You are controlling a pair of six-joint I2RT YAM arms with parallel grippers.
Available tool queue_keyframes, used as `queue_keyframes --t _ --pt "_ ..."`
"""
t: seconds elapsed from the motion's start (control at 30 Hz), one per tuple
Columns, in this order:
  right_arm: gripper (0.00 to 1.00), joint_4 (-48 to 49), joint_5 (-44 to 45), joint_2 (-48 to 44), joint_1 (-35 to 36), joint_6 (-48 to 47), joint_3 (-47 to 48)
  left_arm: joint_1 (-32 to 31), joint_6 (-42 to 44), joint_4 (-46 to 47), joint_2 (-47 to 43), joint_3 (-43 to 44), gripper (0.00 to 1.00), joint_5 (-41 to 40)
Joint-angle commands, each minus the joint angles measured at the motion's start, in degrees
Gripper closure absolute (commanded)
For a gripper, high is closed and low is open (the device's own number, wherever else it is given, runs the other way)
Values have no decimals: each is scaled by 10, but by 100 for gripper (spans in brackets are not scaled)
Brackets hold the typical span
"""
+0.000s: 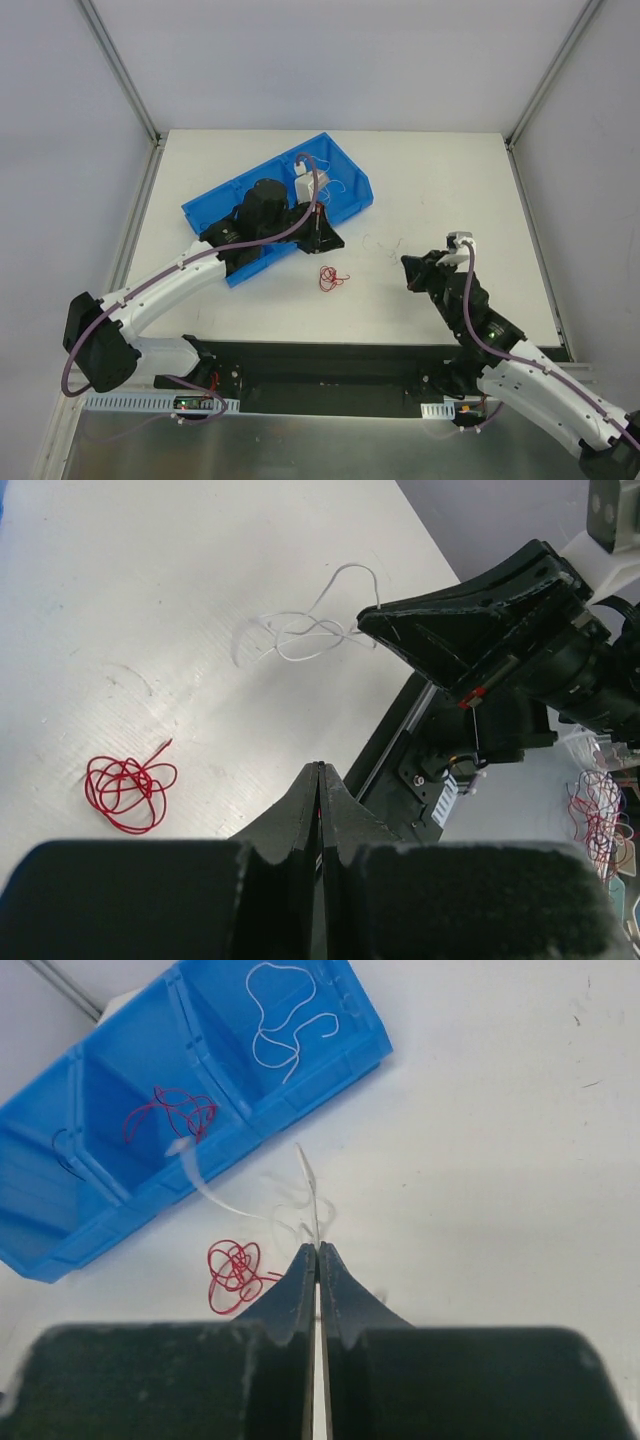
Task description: Untangle the cables
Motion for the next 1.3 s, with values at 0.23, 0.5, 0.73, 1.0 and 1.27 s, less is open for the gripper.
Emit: queue_keyframes --t 0.23,0.5,0.73,1.0,1.27 --pt "100 -25 -388 34 -36 -181 88 3 24 52 -87 -46 35 72" --pt "100 17 -547 60 -36 -161 119 -7 56 64 -72 -48 26 181" --pt "100 55 -567 57 -36 -129 118 -32 58 96 -51 -57 29 228" --pt "100 79 -549 56 -36 -117 112 -44 61 98 -36 -45 52 234" --pt "99 85 -492 68 -35 -119 113 -63 73 98 -29 -26 100 227"
